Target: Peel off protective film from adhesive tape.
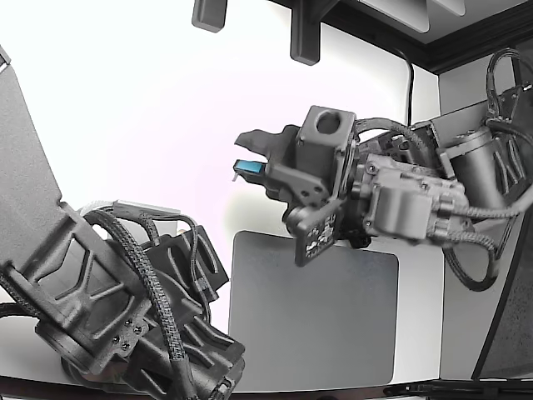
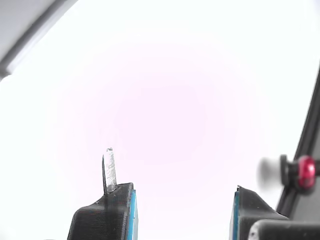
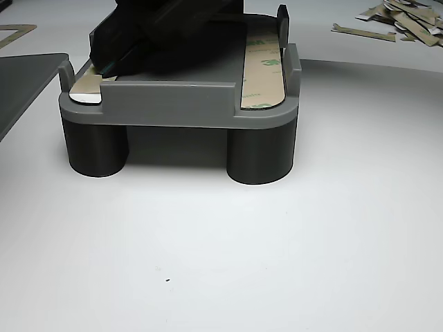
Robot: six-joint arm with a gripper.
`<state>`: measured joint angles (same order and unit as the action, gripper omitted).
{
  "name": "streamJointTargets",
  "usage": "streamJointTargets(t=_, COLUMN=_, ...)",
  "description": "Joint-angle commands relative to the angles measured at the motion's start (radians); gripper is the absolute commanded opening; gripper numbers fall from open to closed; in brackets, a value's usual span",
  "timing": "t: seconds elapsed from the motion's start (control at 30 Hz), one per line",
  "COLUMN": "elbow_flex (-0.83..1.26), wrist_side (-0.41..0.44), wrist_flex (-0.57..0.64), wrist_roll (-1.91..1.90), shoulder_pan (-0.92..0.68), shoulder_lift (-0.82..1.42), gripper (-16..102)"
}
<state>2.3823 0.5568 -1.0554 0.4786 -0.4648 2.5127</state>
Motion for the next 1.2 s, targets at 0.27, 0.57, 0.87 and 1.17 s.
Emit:
streamJointTargets(t=0.27, elbow_flex=0.195, wrist_side=-0.328, wrist_flex=0.166, wrist_roll=-0.359, shoulder_pan=0.333, shoulder_lift=0.442, gripper=100)
streamJointTargets(t=0.57, elbow_flex=0.123, wrist_side=-0.42, wrist_flex=0.101, wrist_roll=-0.561, shoulder_pan=0.394, shoulder_lift=0.402, gripper=100)
streamJointTargets(t=0.87, elbow_flex=0.255, wrist_side=-0.492, wrist_flex=0.086, wrist_roll=-0.583, shoulder_pan=0.522, shoulder_lift=0.442, gripper=100)
streamJointTargets(t=1.17, elbow_flex=0.256, wrist_side=-0.494, wrist_flex=0.089, wrist_roll=-0.58, shoulder_pan=0.522, shoulder_lift=0.442, gripper=100)
